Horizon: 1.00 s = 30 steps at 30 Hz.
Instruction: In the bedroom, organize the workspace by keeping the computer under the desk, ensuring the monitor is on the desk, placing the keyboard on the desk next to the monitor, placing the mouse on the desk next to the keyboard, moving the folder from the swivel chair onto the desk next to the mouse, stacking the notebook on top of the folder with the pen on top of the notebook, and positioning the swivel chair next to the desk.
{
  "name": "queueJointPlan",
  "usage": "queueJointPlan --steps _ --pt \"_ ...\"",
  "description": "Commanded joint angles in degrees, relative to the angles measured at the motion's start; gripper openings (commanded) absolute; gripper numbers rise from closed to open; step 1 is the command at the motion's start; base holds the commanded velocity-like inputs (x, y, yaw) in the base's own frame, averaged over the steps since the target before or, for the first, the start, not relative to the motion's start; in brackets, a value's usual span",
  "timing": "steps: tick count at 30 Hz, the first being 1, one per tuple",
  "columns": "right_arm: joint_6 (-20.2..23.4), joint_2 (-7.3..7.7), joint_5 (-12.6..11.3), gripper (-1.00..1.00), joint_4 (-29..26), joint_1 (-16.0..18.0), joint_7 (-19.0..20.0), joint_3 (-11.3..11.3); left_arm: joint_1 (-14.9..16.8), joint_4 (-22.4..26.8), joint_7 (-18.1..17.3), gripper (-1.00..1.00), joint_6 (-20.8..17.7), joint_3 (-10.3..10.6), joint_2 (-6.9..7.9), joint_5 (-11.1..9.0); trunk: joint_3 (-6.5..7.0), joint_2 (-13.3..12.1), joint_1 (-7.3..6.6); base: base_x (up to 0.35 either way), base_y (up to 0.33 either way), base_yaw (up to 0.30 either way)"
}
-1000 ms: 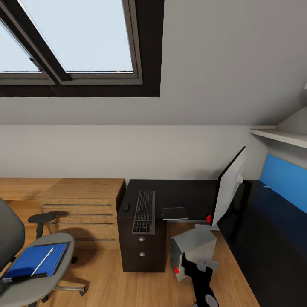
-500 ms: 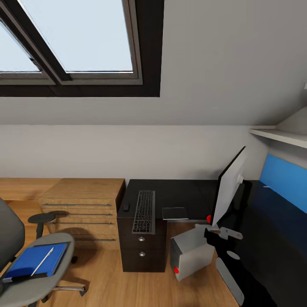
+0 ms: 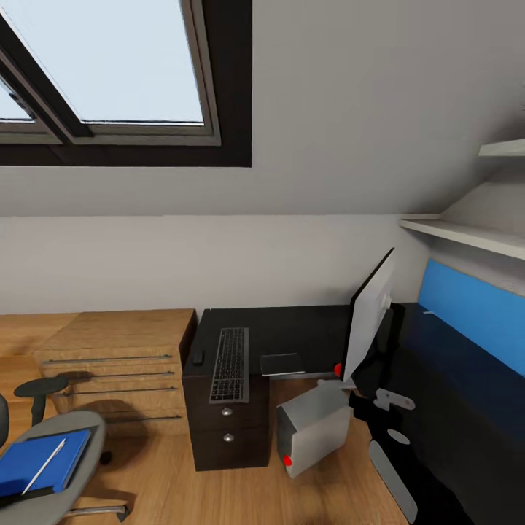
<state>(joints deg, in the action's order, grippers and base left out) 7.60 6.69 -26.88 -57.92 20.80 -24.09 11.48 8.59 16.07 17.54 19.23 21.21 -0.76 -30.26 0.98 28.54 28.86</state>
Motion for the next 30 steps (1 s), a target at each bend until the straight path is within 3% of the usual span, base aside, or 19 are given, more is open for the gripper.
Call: queueJointPlan --steps 1,9,30 --pt "0.2 0.07 -0.3 1.0 -0.1 0.0 -0.5 0.3 0.0 0.0 0.4 1.0 0.2 0.5 0.03 -0.3 -0.02 0.0 0.02 0.0 0.0 -0.14" --pt "0.1 -1.37 -0.1 1.0 -0.1 0.0 -0.9 0.2 0.0 0.0 0.4 1.0 0.2 0.4 0.06 -0.3 -0.02 0.0 0.02 0.0 0.0 -0.036" --pt "-0.1 -1.37 0.2 1.0 -0.1 0.0 -0.7 0.1 0.0 0.0 0.4 1.0 0.2 0.4 0.06 -0.4 -0.02 0.0 0.02 0.0 0.0 0.0"
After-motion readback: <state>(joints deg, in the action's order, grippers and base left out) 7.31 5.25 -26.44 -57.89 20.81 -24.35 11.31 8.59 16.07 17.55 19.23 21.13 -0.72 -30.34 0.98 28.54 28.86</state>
